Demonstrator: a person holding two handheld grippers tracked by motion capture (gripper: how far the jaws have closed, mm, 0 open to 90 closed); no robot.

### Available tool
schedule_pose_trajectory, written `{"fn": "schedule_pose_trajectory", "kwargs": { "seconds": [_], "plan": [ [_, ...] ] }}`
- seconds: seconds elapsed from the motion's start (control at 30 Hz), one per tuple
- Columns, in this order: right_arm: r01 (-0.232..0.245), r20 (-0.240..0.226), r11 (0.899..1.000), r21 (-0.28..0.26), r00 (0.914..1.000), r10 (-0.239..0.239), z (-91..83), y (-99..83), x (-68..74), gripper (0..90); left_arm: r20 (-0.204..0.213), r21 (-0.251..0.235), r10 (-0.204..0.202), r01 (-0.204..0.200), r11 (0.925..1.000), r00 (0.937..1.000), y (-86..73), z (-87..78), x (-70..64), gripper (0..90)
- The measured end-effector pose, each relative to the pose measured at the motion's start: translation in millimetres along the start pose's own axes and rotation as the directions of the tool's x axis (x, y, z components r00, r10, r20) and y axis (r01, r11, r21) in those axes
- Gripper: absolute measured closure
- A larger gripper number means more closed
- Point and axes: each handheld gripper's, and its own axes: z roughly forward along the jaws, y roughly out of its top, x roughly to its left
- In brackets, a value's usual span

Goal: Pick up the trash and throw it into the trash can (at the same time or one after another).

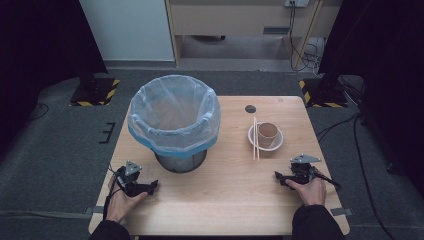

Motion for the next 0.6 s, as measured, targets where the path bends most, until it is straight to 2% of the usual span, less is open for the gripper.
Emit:
{"fn": "schedule_pose_trajectory", "kwargs": {
  "seconds": [0.07,0.17,0.33,0.47,0.6],
  "plan": [
    [0.002,0.014,1.000,-0.016,0.9999,-0.002,-4.3,1.4,-0.1,27.8,-0.002,0.001,-0.003,0.003,1.0000,1.0000,-0.6,-0.7,-1.0,0.0],
    [-0.037,0.015,0.997,-0.066,0.9992,0.038,-12.4,5.0,-0.6,30.8,-0.002,-0.002,-0.004,0.004,1.0000,1.0000,-1.4,-1.4,-1.9,0.2],
    [-0.090,0.013,0.981,-0.173,0.9955,0.094,-29.0,12.1,1.5,32.1,-0.005,0.001,-0.004,0.004,1.0000,1.0000,-2.6,-2.8,-4.2,0.3],
    [-0.083,-0.002,0.978,-0.191,0.9964,0.084,-36.1,15.1,4.2,34.1,-0.008,-0.001,-0.008,0.008,1.0000,0.9999,-3.3,-3.3,-6.2,0.2],
    [-0.123,-0.008,0.963,-0.240,0.9922,0.125,-44.1,23.9,5.6,33.7,-0.010,0.001,-0.007,0.007,1.0000,0.9999,-3.7,-3.6,-7.7,0.0]
  ]
}}
